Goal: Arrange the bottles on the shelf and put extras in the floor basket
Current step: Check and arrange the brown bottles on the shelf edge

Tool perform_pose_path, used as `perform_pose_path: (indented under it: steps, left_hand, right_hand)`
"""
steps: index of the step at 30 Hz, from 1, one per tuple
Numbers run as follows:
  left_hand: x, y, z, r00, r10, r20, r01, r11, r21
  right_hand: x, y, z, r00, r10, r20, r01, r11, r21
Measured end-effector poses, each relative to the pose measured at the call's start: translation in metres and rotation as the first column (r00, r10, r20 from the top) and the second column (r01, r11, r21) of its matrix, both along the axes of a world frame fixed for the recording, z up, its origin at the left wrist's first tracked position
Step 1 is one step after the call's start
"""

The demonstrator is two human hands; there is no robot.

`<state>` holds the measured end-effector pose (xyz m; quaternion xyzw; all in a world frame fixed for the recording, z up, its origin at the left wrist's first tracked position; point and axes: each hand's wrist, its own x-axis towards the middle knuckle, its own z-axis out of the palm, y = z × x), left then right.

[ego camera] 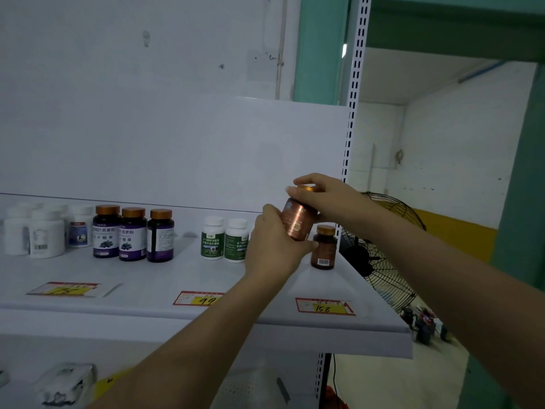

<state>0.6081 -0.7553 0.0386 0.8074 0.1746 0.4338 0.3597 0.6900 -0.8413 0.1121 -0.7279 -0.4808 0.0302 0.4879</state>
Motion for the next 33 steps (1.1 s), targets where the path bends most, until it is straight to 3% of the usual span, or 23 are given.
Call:
perform_pose_path:
  steps: [2, 5, 7, 13, 16, 19, 23, 25, 29, 33]
  left_hand:
    - [0.001, 0.000, -0.001, 1.000, -0.009, -0.004, 0.009, 1.000, -0.004]
    - [-0.006, 0.001, 0.003, 0.975, -0.212, -0.066, 0.203, 0.971, -0.122]
    - [-0.009, 0.002, 0.003, 0.962, -0.246, -0.121, 0.232, 0.966, -0.116]
    - [-0.001, 0.002, -0.003, 0.997, -0.077, -0.029, 0.075, 0.995, -0.069]
    - [0.002, 0.004, -0.003, 0.999, 0.046, -0.005, -0.046, 0.999, 0.012]
    - [0.004, 0.002, -0.003, 0.997, 0.066, -0.038, -0.064, 0.996, 0.063]
    - [-0.001, 0.003, 0.001, 0.968, -0.233, -0.095, 0.224, 0.970, -0.098]
    - [-0.002, 0.008, 0.002, 0.944, -0.313, -0.107, 0.293, 0.941, -0.170]
    - [0.004, 0.013, -0.002, 0.976, -0.202, -0.077, 0.195, 0.977, -0.087]
    - [0.011, 0.008, -0.004, 0.999, -0.048, 0.003, 0.048, 0.999, 0.018]
  right_hand:
    - [0.002, 0.002, -0.001, 0.999, -0.043, 0.022, 0.042, 0.999, 0.031]
    - [0.007, -0.001, 0.002, 0.999, -0.022, 0.044, 0.021, 0.999, 0.029]
    - [0.008, -0.003, 0.002, 0.999, 0.014, 0.047, -0.015, 1.000, 0.015]
    - [0.007, 0.007, -0.002, 0.998, 0.057, 0.005, -0.057, 0.998, 0.011]
    - [0.009, 0.007, 0.000, 0.992, -0.076, 0.101, 0.079, 0.996, -0.027]
    - [0.011, 0.007, 0.001, 0.972, -0.183, 0.147, 0.184, 0.983, 0.007]
    - [0.013, 0.001, 0.002, 0.987, -0.097, 0.128, 0.093, 0.995, 0.037]
    - [0.013, -0.002, 0.003, 0.986, -0.055, 0.155, 0.055, 0.998, 0.007]
    - [0.014, 0.000, 0.002, 0.999, 0.014, 0.046, -0.013, 1.000, -0.020]
    - [0.017, 0.005, -0.001, 0.992, -0.115, 0.060, 0.119, 0.991, -0.061]
